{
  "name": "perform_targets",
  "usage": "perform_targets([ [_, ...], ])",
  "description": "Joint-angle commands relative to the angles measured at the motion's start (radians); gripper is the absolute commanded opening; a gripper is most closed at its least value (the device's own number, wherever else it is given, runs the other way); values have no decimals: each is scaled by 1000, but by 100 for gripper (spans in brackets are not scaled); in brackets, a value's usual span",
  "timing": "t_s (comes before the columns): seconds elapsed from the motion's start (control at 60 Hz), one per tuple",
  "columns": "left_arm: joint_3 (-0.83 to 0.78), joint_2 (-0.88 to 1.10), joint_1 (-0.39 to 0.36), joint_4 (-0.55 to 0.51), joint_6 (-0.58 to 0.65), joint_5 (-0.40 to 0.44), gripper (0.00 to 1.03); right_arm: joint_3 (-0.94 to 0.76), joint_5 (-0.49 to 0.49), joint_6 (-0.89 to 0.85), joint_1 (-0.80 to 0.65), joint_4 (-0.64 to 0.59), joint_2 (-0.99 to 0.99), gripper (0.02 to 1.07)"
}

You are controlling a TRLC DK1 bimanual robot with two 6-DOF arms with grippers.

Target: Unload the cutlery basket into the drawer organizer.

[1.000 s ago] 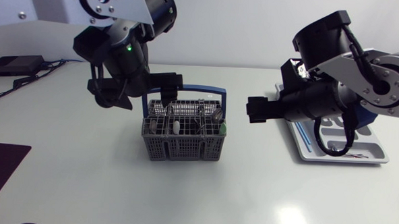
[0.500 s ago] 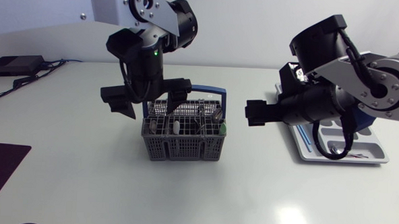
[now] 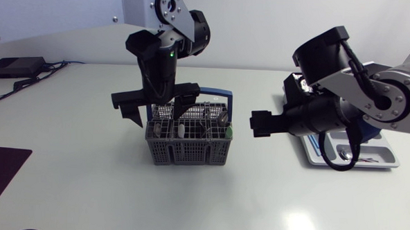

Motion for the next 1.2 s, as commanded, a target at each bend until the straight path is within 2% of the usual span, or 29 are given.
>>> perform_targets([
  [0.0, 28, 40, 8, -21, -36, 8, 94, -29, 7, 32, 8, -4, -1, 102],
  [0.4, 8, 63, 26, -22, -46, 8, 91, -54, 7, 35, 15, 10, -12, 102],
  [0.467, -8, 63, 26, -24, -49, 7, 85, -58, 7, 37, 15, 13, -12, 102],
  [0.55, -21, 63, 28, -24, -49, 7, 84, -61, 7, 39, 18, 18, -12, 102],
  [0.667, -37, 65, 29, -22, -49, 2, 76, -63, 9, 39, 18, 19, -12, 102],
  [0.767, -50, 68, 33, -22, -46, -1, 67, -68, 9, 39, 18, 21, -13, 102],
  [0.883, -57, 69, 33, -21, -44, -7, 66, -69, 9, 39, 20, 23, -16, 102],
  [0.95, -57, 71, 34, -19, -43, -19, 59, -71, 9, 39, 20, 23, -16, 102],
  [1.183, -63, 74, 29, -18, -36, -32, 55, -78, 10, 39, 20, 26, -21, 102],
])
